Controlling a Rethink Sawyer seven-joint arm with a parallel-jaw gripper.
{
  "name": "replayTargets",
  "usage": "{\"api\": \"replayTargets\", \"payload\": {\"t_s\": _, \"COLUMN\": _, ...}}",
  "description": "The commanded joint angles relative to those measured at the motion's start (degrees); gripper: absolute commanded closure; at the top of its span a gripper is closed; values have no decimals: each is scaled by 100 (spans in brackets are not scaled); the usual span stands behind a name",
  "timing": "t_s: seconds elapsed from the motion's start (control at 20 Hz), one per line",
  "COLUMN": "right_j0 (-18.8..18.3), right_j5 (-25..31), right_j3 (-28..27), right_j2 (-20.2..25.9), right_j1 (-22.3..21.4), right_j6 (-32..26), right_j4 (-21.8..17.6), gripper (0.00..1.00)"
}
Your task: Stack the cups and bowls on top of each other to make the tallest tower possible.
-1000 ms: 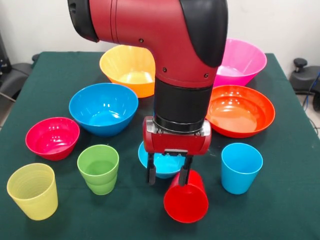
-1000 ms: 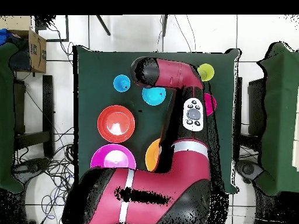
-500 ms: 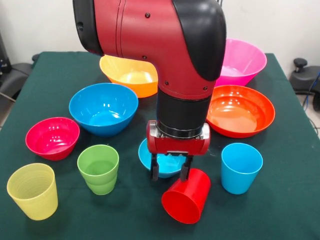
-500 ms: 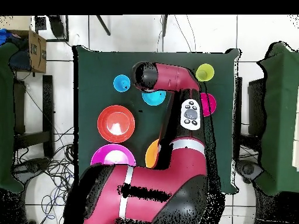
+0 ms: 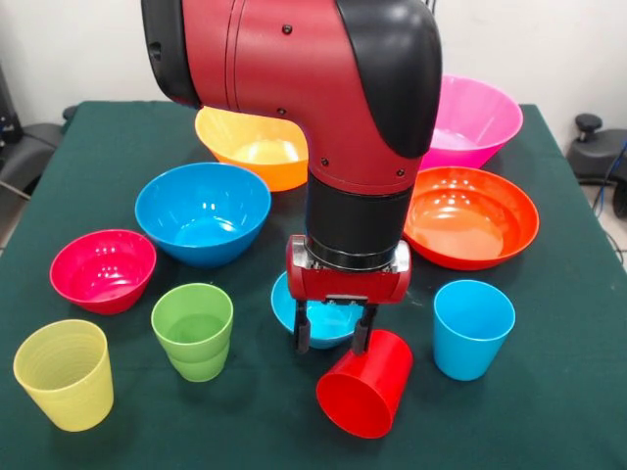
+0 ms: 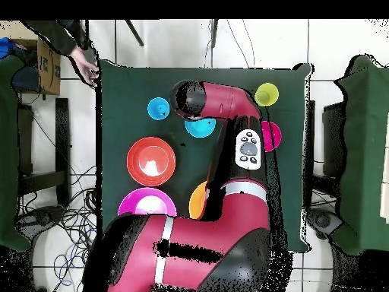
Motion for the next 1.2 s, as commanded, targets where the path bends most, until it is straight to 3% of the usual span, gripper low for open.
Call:
{"api": "replayTargets", "payload": {"t_s": 0.05, "right_j0": 69, "right_j5": 234, "right_j3": 326, "right_j2": 540, "right_j1": 240, "right_j6": 429, "right_j4": 23, "gripper": 0}}
{"api": "replayTargets", "payload": {"t_s": 0.75, "right_j0": 84, "right_j5": 367, "right_j3": -196, "right_j2": 482, "right_j1": 183, "right_j6": 410, "right_j4": 103, "gripper": 0}}
{"api": "replayTargets", "payload": {"t_s": 1.0, "right_j0": -61, "right_j5": 479, "right_j3": -574, "right_j2": 751, "right_j1": 397, "right_j6": 84, "right_j4": 167, "gripper": 0}}
{"api": "replayTargets", "payload": {"t_s": 1.2, "right_j0": -127, "right_j5": 921, "right_j3": -1067, "right_j2": 1017, "right_j1": 675, "right_j6": -349, "right_j4": 222, "gripper": 0}}
